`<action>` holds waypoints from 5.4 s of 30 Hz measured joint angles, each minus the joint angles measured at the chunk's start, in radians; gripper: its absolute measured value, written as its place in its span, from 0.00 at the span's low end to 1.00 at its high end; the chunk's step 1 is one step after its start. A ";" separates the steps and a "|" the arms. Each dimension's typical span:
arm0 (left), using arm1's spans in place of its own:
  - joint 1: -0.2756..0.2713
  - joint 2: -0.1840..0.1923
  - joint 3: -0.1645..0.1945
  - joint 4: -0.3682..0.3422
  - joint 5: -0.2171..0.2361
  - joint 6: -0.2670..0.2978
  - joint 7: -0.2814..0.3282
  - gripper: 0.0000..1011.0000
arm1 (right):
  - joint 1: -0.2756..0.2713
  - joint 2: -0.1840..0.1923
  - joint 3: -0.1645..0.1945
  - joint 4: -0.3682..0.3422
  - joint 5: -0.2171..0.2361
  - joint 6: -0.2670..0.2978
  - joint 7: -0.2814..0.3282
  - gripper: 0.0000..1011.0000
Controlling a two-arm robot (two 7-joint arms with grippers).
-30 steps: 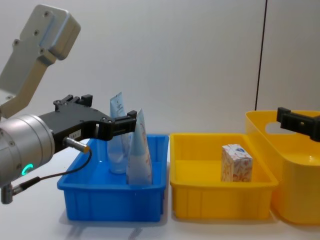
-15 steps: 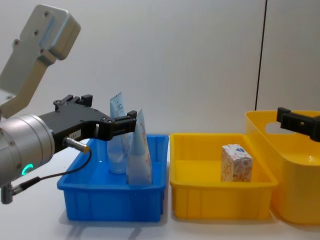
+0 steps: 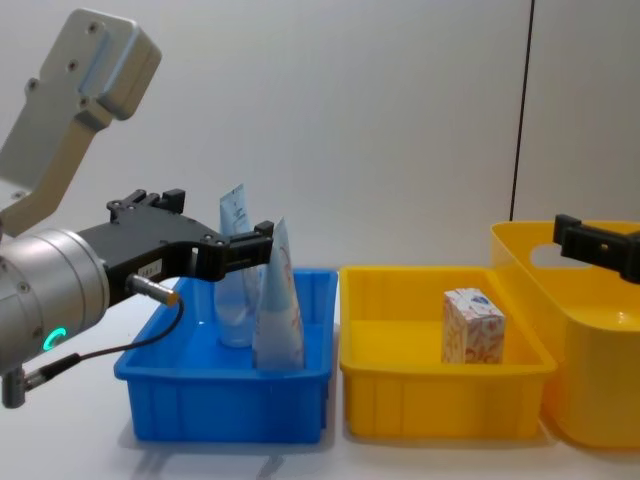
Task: Bimanual collaborative sorting of washing and personal care products
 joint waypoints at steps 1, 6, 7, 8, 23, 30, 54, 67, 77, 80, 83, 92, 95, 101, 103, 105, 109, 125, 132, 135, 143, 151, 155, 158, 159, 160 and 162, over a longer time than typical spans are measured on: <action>0.000 0.000 0.000 0.000 0.000 0.000 0.000 0.99 | 0.000 0.000 0.000 0.000 0.000 0.000 0.000 0.99; 0.000 0.000 0.000 0.000 0.000 0.000 0.000 0.99 | 0.000 0.000 0.000 0.000 0.000 0.000 0.000 0.99; 0.000 0.000 0.000 0.000 0.000 0.000 0.000 0.99 | 0.000 0.000 0.000 0.000 0.000 0.000 0.000 0.99; 0.000 0.000 0.000 0.000 0.000 0.000 0.000 0.99 | 0.000 0.000 0.000 0.000 0.000 0.000 0.000 0.99; 0.000 0.000 0.000 0.000 0.000 0.000 0.000 0.99 | 0.000 0.000 0.000 0.000 0.000 0.000 0.000 0.99; 0.000 0.000 0.000 0.000 0.000 0.000 0.000 0.99 | 0.000 0.000 0.000 0.000 0.000 0.000 0.000 0.99; 0.000 0.000 0.000 0.000 0.000 0.000 0.000 0.99 | 0.000 0.000 0.000 0.000 0.000 0.000 0.000 0.99; 0.000 0.000 0.000 0.000 0.000 0.000 0.000 0.99 | 0.000 0.000 0.000 0.000 0.000 0.000 0.000 0.99; 0.000 0.000 0.000 0.000 0.000 0.000 0.000 0.99 | 0.000 0.000 0.000 0.000 0.000 0.000 0.000 0.99; 0.000 0.000 0.000 0.000 0.000 0.000 0.000 0.99 | 0.000 0.000 0.000 0.000 0.000 0.000 0.000 0.99; 0.000 0.000 0.000 0.000 0.000 0.000 0.000 0.99 | 0.000 0.000 0.000 0.000 0.000 0.000 0.000 0.99; 0.000 0.000 0.000 0.000 0.000 0.000 0.000 0.99 | 0.000 0.000 0.000 0.000 0.000 0.000 0.000 0.99; 0.000 0.000 0.000 0.000 0.000 0.000 0.000 0.99 | 0.000 0.000 0.000 0.000 0.000 0.000 0.000 0.99; 0.000 0.000 0.000 0.000 0.000 0.000 0.000 0.99 | 0.000 0.000 0.000 0.000 0.000 0.000 0.000 0.99; 0.000 0.000 0.000 0.000 0.000 0.000 0.000 0.99 | 0.000 0.000 0.000 0.000 0.000 0.000 0.000 0.99; 0.000 0.000 0.000 0.000 0.000 0.000 0.000 0.99 | 0.000 0.000 0.000 0.000 0.000 0.000 0.000 0.99; 0.000 0.000 0.000 0.000 0.000 0.000 0.000 0.99 | 0.000 0.000 0.000 0.000 0.000 0.000 0.000 0.99; 0.000 0.000 0.000 0.000 0.000 0.000 0.000 0.99 | 0.000 0.000 0.000 0.000 0.000 0.000 0.000 0.99; 0.000 0.000 0.000 0.000 0.000 0.000 0.000 0.99 | 0.000 0.000 0.000 0.000 0.000 0.000 0.000 0.99; 0.000 0.000 0.000 0.000 0.000 0.000 0.000 0.99 | 0.000 0.000 0.000 0.000 0.000 0.000 0.000 0.99; 0.000 0.000 0.000 0.000 0.000 0.000 0.000 0.99 | 0.000 0.000 0.000 0.000 0.000 0.000 0.000 0.99; 0.000 0.000 0.000 0.000 0.000 0.000 0.000 0.99 | 0.000 0.000 0.000 0.000 0.000 0.000 0.000 0.99; 0.000 0.000 0.000 0.000 0.000 0.000 0.000 0.99 | 0.000 0.000 0.000 0.000 0.000 0.000 0.000 0.99; 0.000 0.000 0.000 0.000 0.000 0.000 0.000 0.99 | 0.000 0.000 0.000 0.000 0.000 0.000 0.000 0.99; 0.000 0.000 0.000 0.000 0.000 0.000 0.000 0.99 | 0.000 0.000 0.000 0.000 0.000 0.000 0.000 0.99; 0.000 0.000 0.000 0.000 0.000 0.000 0.000 0.99 | 0.000 0.000 0.000 0.000 0.000 0.000 0.000 0.99; 0.000 0.000 0.000 0.000 0.000 0.000 0.000 0.99 | 0.000 0.000 0.000 0.000 0.000 0.000 0.000 0.99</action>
